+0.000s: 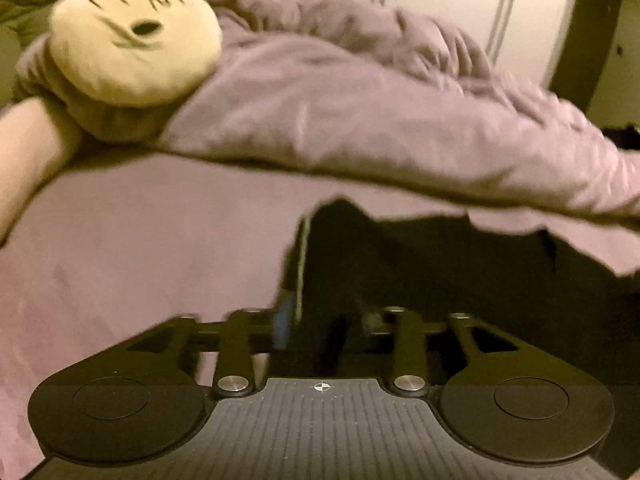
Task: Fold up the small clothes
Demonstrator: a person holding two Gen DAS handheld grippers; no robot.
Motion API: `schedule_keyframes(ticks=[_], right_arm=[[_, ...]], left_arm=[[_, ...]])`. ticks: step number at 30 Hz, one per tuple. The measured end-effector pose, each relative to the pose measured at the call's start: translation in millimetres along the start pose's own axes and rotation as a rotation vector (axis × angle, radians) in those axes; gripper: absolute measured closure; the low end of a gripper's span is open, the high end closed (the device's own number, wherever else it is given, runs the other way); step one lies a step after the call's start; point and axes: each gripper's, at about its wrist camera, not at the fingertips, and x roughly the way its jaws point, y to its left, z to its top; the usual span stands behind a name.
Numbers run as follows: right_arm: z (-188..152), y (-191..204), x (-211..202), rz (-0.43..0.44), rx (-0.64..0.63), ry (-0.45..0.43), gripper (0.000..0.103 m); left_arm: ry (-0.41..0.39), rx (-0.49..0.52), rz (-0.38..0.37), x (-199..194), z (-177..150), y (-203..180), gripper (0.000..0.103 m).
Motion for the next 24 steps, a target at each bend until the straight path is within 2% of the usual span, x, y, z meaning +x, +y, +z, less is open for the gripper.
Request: schedule_keyframes(ticks=[2,3,7,8,9,10,11,12,15,19,24], right_arm=[[-4.7,6.4,4.1,-0.013,-0.049,0.013,0.05],[-6.0,8.9,6.2,-0.019,-0.077,0.02,0.047],[-11.4,14.1,14.5,-0.034,-0.122,0.046,0.047],[-11.4,14.7,16.4,-0.026,-0.12,0.052,0.048],[-11.1,16.3,19.1,-0.027,-0.126,0.055,0.053],[-10.2,18.5,21.1,-0.029,-0.138,0.052,0.059],[-10.0,20.4,21.9,-0.037,-0.152,0.049,0.071],[-9.3,21.9,22.9,-0.047,-0.162,0.049,0.078],[-5.1,23.3,21.1,-0.06,-0.166,0.033,0.089],[2.7,31.3,5.7,-0.088,-0.224,-0.027,0.091],[24.2,31.1,-6.7,-0.092,-0.21,-0.099,0.091]], left_arm=[[0.022,0.021,-0.002,6.2,-4.3,1.5,0.045],[0.03,0.028,0.002,9.5,-6.4,1.6,0.043],[0.085,-0.011,-0.037,25.3,-9.0,4.8,0.047],[0.093,-0.015,-0.042,27.4,-9.4,4.1,0.053],[0.094,-0.013,-0.04,29.7,-8.7,2.4,0.064],[0.094,-0.013,-0.039,32.0,-8.0,1.1,0.068],[0.094,-0.013,-0.035,33.4,-7.5,0.0,0.077],[0.097,-0.01,-0.034,34.5,-6.6,-1.1,0.086],[0.078,0.006,-0.041,32.5,-3.4,-1.6,0.092],[-0.014,0.002,-0.043,11.7,6.7,0.1,0.093],[-0.087,-0.031,-0.048,-4.4,27.6,6.9,0.093]])
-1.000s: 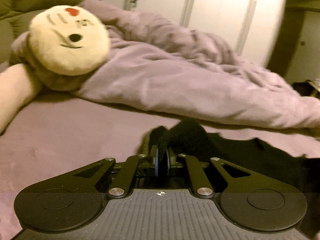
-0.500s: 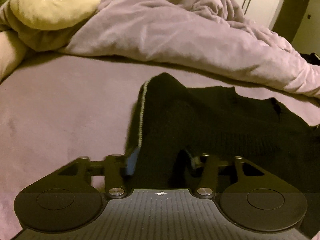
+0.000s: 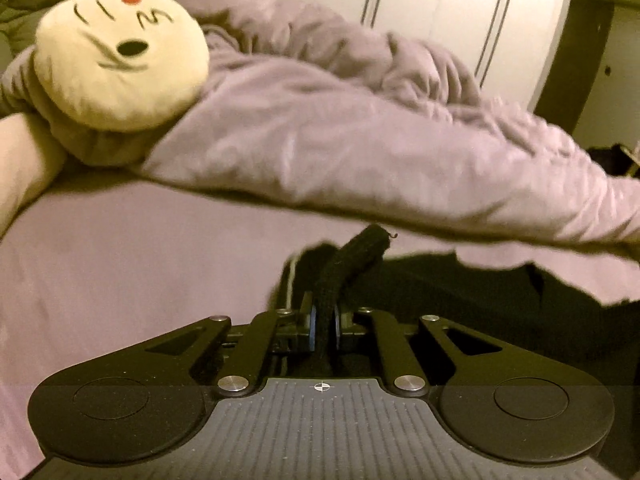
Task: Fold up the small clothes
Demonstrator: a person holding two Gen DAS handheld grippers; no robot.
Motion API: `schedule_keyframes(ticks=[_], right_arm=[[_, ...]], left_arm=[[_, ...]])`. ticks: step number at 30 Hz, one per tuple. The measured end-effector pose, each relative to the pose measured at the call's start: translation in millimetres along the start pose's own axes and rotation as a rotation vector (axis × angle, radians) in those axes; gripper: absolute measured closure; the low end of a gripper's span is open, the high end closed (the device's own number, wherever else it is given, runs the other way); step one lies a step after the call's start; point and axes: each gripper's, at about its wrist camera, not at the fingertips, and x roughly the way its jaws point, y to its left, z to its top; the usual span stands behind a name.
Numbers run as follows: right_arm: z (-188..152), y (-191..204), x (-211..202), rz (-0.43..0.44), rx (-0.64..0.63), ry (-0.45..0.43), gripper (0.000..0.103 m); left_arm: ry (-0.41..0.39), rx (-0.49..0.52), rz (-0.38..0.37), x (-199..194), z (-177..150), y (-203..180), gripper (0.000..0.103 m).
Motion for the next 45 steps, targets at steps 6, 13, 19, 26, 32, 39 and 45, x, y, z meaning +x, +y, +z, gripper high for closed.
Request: schedule_keyframes(ticks=[6,13,19,26,32,39,45], right_arm=[[24.6,-10.2,16.0,-0.07,0.035,-0.036,0.094],[27.8,-13.4,42.5,-0.116,0.085,-0.014,0.095],[10.9,-17.2,36.9,-0.094,0.115,0.011,0.071],[-9.0,-8.8,38.4,-0.016,0.086,0.069,0.035],[-14.5,0.7,44.3,-0.025,0.061,0.094,0.033],[-19.3,-4.5,52.5,-0.002,0.122,0.129,0.041],[-21.6,-4.4,52.3,0.003,0.121,0.122,0.077]], left_arm=[[-0.017,-0.009,0.033,18.4,20.2,-5.7,0.093],[0.041,0.049,0.091,47.4,16.3,-20.4,0.092],[0.087,0.094,0.114,56.1,11.2,-22.2,0.091],[0.1,0.096,0.123,58.7,8.8,-22.3,0.088],[0.111,0.101,0.129,59.7,6.7,-24.0,0.086],[0.128,0.094,0.127,61.1,1.6,-21.4,0.085],[0.14,0.082,0.127,62.4,-3.2,-20.2,0.085]])
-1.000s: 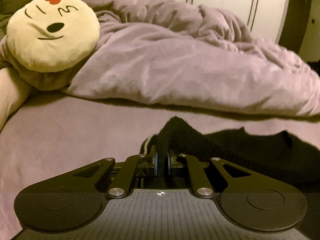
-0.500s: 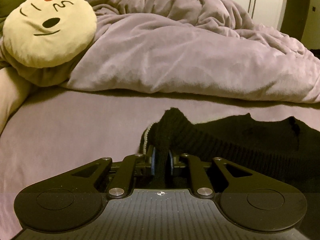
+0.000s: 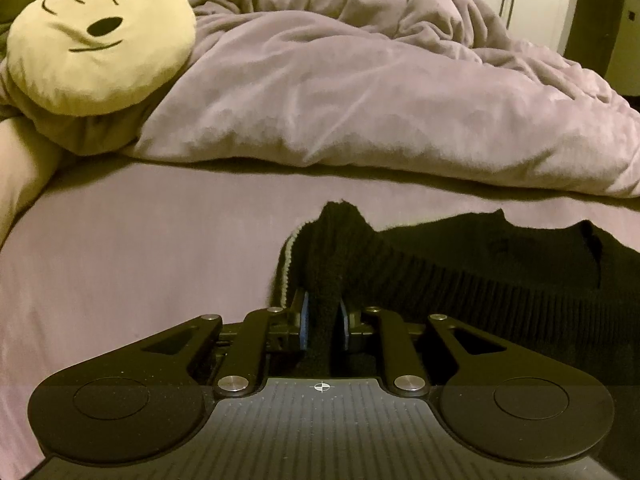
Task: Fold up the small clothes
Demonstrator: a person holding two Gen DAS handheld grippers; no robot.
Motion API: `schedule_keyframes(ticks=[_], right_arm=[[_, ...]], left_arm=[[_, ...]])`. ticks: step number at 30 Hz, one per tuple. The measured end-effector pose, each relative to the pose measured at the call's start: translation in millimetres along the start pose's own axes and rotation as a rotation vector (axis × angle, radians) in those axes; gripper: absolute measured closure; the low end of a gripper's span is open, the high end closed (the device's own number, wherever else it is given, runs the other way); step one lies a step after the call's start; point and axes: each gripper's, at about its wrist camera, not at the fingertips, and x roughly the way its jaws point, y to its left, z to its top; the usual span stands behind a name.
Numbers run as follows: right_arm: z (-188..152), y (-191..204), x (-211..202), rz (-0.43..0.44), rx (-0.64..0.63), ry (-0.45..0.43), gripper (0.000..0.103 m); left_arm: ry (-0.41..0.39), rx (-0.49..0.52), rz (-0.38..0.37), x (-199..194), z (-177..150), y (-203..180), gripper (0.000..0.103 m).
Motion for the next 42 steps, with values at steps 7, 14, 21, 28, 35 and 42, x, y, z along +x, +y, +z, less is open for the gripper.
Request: schedule_keyframes(ticks=[7,14,21,28,35,42], right_arm=[[3.1,3.4,-1.5,-0.031,-0.036,-0.018,0.085],[5.2,10.9,-7.8,-0.091,-0.076,-0.059,0.089],[9.4,13.9,-9.3,-0.126,-0.08,-0.08,0.09],[15.1,16.9,-14.8,-0.177,-0.096,-0.133,0.093],[25.8,4.7,-19.5,-0.2,-0.057,-0.171,0.093],[36.7,2.0,-22.7,-0.235,-0.039,-0.23,0.093]], left_arm=[[0.009,0.003,0.005,1.5,-0.6,-2.0,0.085],[0.016,0.015,0.002,2.7,0.8,-0.8,0.087],[0.02,0.015,-0.001,3.6,0.1,0.0,0.088],[0.007,-0.007,-0.01,1.4,2.2,2.6,0.092],[-0.051,-0.066,-0.021,-9.4,17.2,9.5,0.093],[-0.103,-0.109,-0.004,-15.9,28.2,16.2,0.093]])
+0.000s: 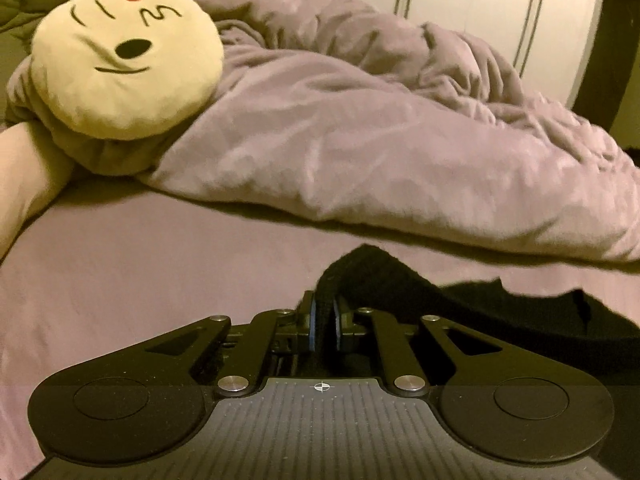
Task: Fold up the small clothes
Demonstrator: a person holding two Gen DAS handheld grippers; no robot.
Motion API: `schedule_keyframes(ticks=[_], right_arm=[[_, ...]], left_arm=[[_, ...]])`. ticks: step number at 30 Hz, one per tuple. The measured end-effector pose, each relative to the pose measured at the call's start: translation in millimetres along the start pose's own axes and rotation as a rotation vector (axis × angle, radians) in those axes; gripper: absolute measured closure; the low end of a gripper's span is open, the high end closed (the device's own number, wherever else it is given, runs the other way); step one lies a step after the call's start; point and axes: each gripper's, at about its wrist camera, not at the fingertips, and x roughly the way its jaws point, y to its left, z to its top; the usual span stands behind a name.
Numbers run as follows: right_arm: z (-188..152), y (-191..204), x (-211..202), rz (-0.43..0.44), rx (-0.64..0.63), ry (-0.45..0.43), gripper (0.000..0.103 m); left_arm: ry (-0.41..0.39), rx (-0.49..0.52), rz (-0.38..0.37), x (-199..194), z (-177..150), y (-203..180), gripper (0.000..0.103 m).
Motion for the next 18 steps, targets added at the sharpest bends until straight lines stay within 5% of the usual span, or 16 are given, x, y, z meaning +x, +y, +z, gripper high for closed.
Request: schedule_keyframes(ticks=[6,8,9,11,18], right_arm=[[6.9,-0.3,11.1,-0.069,0.027,-0.011,0.09],[7.5,-3.3,10.8,-0.075,0.055,0.001,0.083],[7.0,-7.0,7.7,-0.064,0.087,0.005,0.073],[2.8,-13.0,-2.6,0.004,0.137,0.01,0.068],[-42.0,-3.9,-62.8,0.237,0.187,0.125,0.051]], left_arm=[[-0.005,-0.019,0.09,11.9,1.0,-0.6,0.09],[0.013,-0.027,0.123,12.6,-2.1,1.4,0.081],[0.027,-0.036,0.11,11.3,-4.3,4.1,0.067],[0.042,-0.041,0.08,3.8,-12.0,8.6,0.053],[0.12,-0.028,0.009,-36.7,-66.1,13.5,0.038]])
